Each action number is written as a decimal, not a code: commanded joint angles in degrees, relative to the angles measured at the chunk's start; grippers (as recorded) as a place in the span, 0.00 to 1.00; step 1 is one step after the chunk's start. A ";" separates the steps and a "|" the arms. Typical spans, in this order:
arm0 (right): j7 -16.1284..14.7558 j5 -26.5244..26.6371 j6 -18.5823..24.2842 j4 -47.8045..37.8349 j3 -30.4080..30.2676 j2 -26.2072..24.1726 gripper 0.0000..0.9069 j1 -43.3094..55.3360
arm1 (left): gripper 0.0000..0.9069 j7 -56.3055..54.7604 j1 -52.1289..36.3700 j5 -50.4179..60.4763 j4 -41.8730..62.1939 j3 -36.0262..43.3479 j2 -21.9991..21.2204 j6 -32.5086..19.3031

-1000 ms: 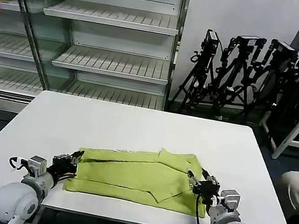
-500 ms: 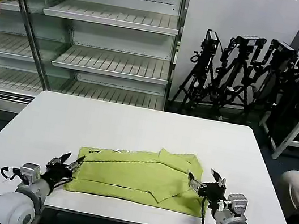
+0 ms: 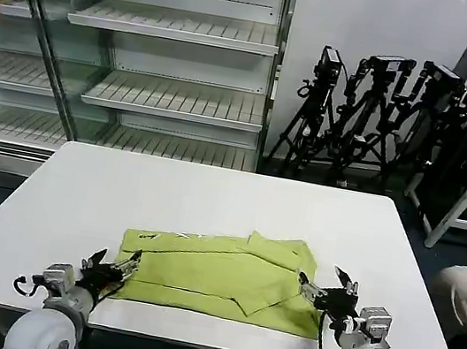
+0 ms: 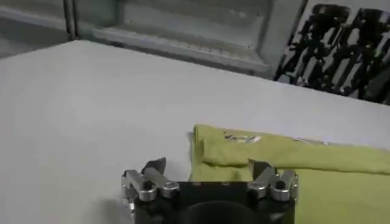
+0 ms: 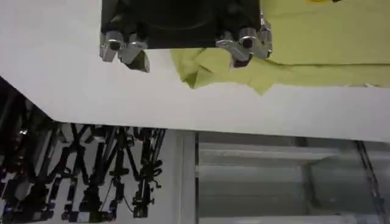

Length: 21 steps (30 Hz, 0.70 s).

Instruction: Fold and organize the clothes.

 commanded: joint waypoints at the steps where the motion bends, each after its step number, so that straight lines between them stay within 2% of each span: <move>1: -0.02 -0.22 0.13 -0.14 0.30 -0.04 1.00 -0.41 | 1.00 -4.49 -1.70 -1.95 2.60 2.01 -2.40 -0.66; 3: -0.08 -0.40 0.23 -0.15 0.24 -0.14 1.00 -0.49 | 0.33 -4.58 -1.83 -1.75 3.14 2.13 -2.72 -0.65; 4: -0.06 -0.40 0.23 -0.10 0.23 -0.18 1.00 -0.52 | 0.10 -4.58 -1.88 -1.77 3.33 2.17 -2.94 -0.66; 5: -0.07 -0.40 0.24 -0.10 0.26 -0.26 1.00 -0.52 | 0.01 -4.57 -1.69 -1.77 3.32 2.23 -3.06 -0.68; 21: -0.04 -0.56 0.54 -0.98 -0.49 -0.25 1.00 -0.22 | 0.02 -4.41 -1.85 0.36 2.53 3.85 -3.34 -1.07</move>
